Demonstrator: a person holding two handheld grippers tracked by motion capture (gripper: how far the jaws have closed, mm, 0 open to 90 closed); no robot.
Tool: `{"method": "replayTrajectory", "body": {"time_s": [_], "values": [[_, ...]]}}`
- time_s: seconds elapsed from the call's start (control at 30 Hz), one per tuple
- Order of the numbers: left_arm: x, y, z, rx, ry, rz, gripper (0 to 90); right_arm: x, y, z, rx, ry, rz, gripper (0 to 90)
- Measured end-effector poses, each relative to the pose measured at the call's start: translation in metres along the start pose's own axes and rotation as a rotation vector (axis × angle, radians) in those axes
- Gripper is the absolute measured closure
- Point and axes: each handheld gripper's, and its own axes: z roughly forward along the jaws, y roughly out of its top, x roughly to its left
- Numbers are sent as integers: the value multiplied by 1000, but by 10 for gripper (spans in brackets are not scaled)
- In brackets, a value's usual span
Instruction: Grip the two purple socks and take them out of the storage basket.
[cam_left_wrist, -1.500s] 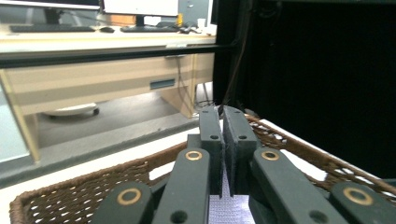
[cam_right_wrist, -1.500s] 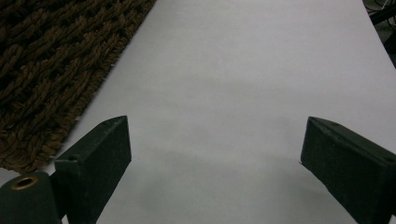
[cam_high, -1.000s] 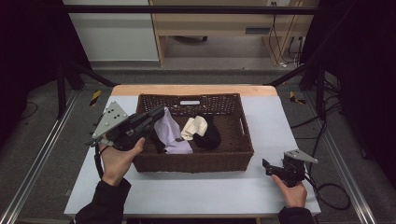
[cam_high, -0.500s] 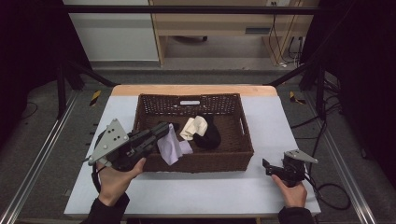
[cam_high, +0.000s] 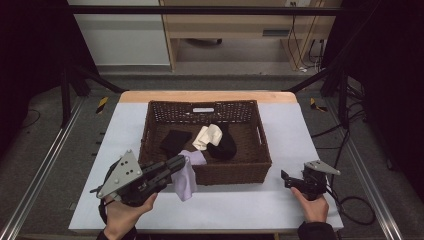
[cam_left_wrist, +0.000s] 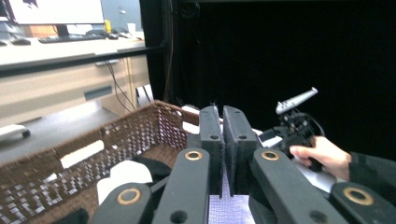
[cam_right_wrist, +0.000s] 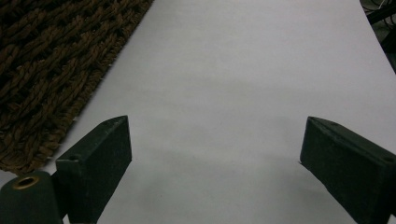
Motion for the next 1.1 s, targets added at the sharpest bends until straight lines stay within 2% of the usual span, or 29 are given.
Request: {"method": "replayTrajectory", "body": {"time_s": [0.43, 0.67, 1.1], "values": [[-4, -43, 6, 129, -12, -61, 864, 0, 0, 0, -2, 0, 1, 93], [-4, -66, 16, 212, -16, -79, 864, 0, 0, 0, -5, -1, 3, 93], [8, -112, 41, 388, 32, -92, 863, 0, 0, -1, -5, 3, 2, 93]]}}
